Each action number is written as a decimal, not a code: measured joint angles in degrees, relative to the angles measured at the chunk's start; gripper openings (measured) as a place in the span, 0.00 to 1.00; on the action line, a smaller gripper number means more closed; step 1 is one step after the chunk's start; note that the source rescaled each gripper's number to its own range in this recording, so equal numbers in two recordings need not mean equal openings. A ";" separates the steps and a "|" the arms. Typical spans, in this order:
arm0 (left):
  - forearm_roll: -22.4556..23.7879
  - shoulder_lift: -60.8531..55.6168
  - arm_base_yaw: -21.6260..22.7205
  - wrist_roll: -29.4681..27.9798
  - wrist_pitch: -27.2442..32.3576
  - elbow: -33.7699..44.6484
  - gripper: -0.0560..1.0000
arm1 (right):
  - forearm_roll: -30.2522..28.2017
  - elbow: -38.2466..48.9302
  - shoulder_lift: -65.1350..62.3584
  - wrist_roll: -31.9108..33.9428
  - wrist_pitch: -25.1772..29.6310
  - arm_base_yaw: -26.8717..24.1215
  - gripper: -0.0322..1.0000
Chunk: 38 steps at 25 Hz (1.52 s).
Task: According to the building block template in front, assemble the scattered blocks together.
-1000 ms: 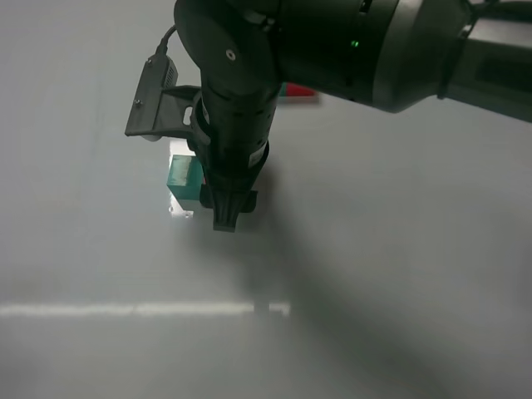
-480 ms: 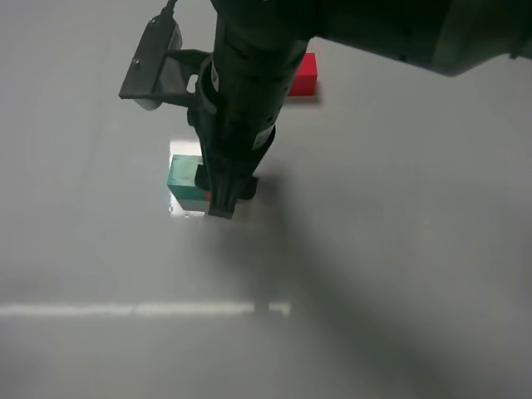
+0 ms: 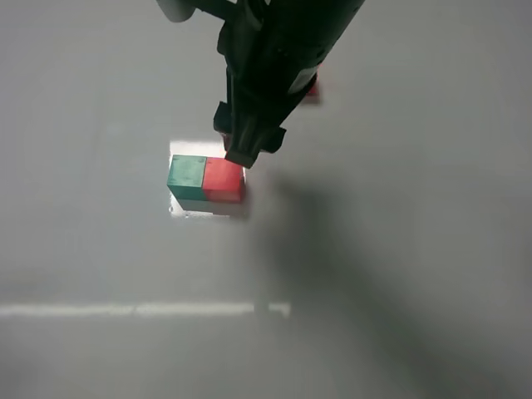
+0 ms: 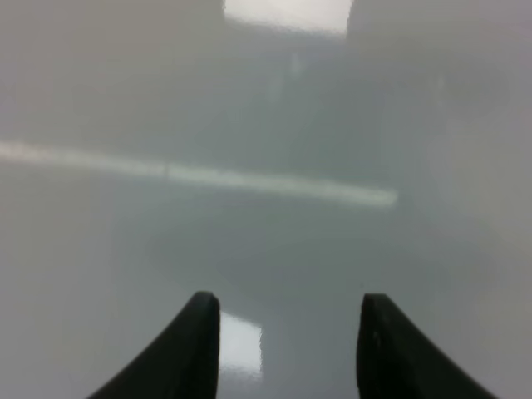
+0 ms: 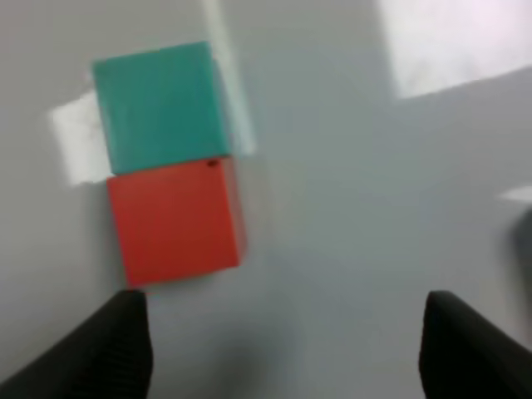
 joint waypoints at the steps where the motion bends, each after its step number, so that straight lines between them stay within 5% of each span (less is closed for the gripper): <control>1: 0.00 0.00 0.00 0.00 0.00 0.00 0.10 | 0.76 0.00 -0.11 0.56 0.00 -1.40 0.73; 12: 0.00 0.00 0.00 -0.10 0.06 0.00 0.10 | 18.63 0.00 -0.32 1.59 -0.06 -27.67 0.73; 19: 0.00 0.00 0.00 -0.10 0.06 0.00 0.10 | 26.04 0.00 -0.32 0.34 0.16 -38.74 0.73; 32: 0.00 0.00 0.00 -0.10 0.06 0.00 0.10 | 21.97 4.22 -1.69 -0.82 1.63 -41.24 0.73; 38: 0.00 0.00 0.00 -0.10 0.00 0.00 0.10 | 13.48 4.82 -2.49 6.99 3.64 -41.66 0.70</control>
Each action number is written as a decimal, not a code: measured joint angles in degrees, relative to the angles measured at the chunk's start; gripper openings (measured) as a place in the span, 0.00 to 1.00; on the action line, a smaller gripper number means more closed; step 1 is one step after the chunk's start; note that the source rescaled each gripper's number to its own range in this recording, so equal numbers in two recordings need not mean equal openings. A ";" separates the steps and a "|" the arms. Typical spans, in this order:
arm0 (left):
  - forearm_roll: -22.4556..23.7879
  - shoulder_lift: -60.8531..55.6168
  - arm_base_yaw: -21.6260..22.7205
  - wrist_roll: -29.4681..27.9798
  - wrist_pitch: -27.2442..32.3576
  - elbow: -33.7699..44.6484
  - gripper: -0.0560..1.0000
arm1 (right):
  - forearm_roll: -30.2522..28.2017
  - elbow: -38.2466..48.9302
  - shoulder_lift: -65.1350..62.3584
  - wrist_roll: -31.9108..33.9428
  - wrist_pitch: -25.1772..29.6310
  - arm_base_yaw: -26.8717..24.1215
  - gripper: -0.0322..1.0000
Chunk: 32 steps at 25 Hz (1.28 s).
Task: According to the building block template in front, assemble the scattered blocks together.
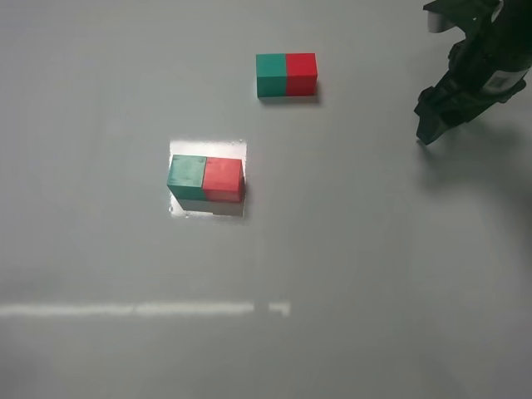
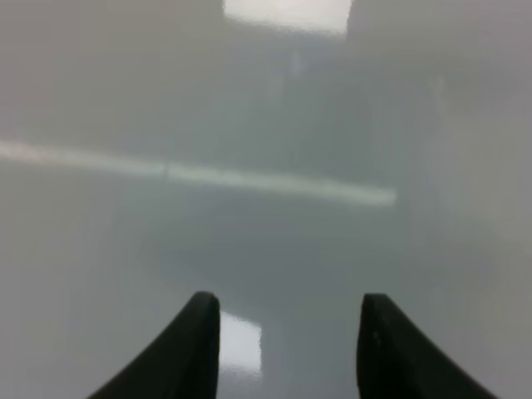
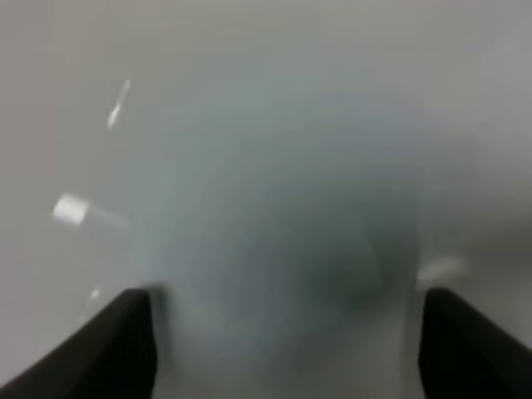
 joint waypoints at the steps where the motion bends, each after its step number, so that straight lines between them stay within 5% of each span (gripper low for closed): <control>1: 0.00 0.00 0.00 0.00 0.00 0.00 0.10 | 1.09 0.00 -0.60 0.06 -0.12 -0.50 0.68; 10: 0.00 0.00 0.00 0.00 0.00 0.00 0.10 | 18.45 0.08 -6.89 -1.06 -0.24 -18.15 0.64; 22: 0.00 0.00 0.00 0.05 0.00 0.00 0.10 | 16.48 19.09 -20.97 0.47 -0.59 -20.73 0.64; 32: 0.00 0.00 0.00 0.05 0.00 0.00 0.10 | 11.76 42.03 -43.18 6.37 -8.53 -20.73 0.64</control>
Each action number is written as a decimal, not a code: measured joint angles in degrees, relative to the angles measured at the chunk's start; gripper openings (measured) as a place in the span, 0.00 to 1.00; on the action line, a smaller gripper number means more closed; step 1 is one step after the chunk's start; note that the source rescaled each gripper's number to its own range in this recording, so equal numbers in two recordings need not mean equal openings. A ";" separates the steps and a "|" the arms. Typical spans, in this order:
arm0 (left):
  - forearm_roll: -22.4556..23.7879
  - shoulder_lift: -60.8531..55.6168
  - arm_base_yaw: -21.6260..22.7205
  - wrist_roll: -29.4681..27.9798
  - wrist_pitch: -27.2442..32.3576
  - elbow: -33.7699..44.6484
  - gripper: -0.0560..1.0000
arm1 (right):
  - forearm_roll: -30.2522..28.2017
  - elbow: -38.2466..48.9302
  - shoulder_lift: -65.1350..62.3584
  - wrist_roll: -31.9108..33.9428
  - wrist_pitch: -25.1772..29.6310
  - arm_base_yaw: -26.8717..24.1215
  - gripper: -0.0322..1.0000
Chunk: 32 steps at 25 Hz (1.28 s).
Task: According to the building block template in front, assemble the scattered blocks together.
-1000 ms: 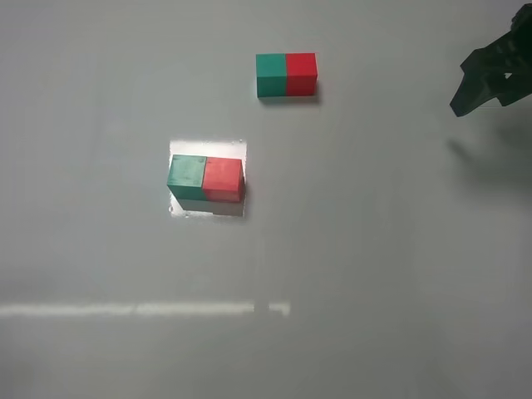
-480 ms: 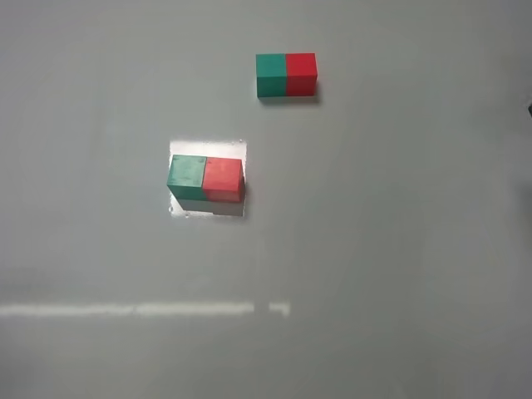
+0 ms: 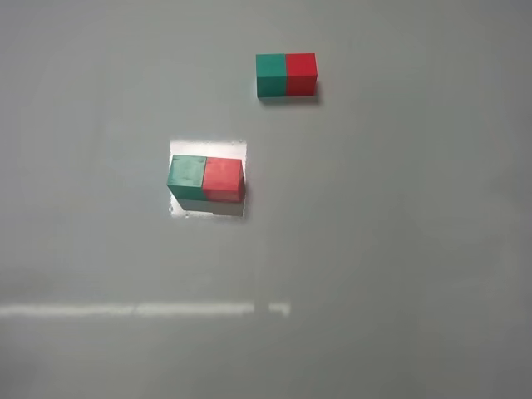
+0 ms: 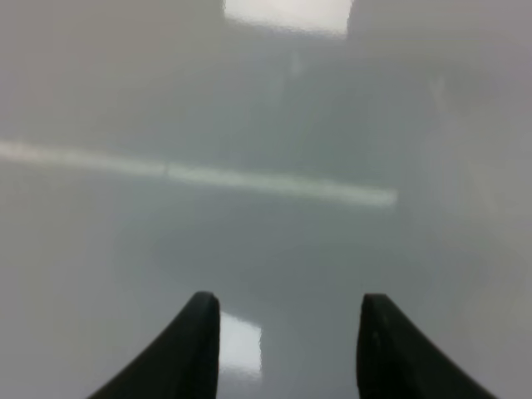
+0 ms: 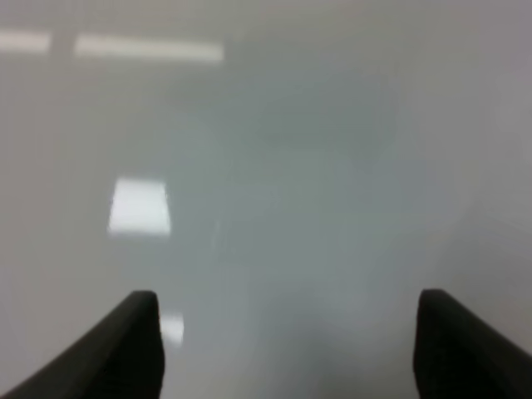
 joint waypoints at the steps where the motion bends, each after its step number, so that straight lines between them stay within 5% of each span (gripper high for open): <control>1: 0.00 0.00 0.00 0.00 0.00 0.00 0.10 | -0.49 2.19 -2.86 0.70 -0.70 0.00 0.64; 17: 0.00 0.00 0.00 0.03 0.00 0.00 0.10 | -2.60 23.34 -35.32 8.83 -2.69 0.00 0.64; 32: 0.00 0.00 0.00 0.03 0.00 0.00 0.10 | -1.10 33.07 -51.32 7.04 -2.72 2.64 0.64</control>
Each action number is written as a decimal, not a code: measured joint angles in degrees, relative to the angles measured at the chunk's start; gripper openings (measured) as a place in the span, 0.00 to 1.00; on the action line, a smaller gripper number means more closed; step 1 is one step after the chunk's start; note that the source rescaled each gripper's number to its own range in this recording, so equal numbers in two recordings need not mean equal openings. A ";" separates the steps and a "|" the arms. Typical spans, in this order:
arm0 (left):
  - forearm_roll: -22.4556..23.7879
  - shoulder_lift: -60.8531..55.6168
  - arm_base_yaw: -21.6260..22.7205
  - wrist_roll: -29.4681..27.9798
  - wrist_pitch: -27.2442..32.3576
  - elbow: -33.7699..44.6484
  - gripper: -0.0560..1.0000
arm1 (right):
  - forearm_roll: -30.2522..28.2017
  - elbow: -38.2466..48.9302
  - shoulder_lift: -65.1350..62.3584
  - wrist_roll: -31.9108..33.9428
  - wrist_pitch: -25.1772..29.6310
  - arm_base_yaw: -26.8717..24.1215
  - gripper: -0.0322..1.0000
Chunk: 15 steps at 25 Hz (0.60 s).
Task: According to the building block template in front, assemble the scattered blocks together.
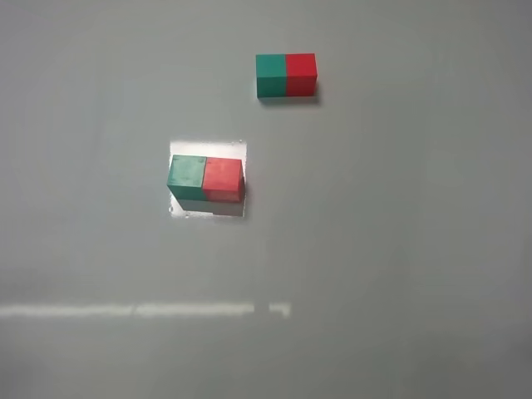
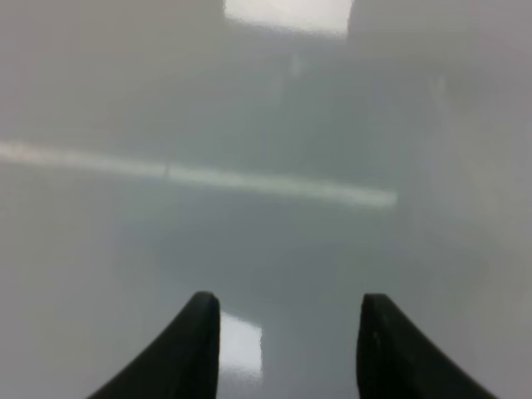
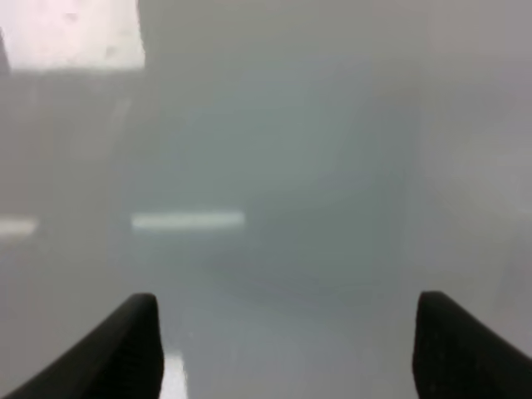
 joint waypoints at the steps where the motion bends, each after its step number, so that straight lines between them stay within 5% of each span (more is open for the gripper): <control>1: 0.00 0.00 0.00 0.00 0.00 0.00 0.10 | 0.17 0.61 -0.16 0.06 0.40 0.19 0.64; 15: 0.10 0.00 0.00 0.00 0.00 0.00 0.10 | 1.10 1.33 -0.16 -0.33 1.56 1.64 0.64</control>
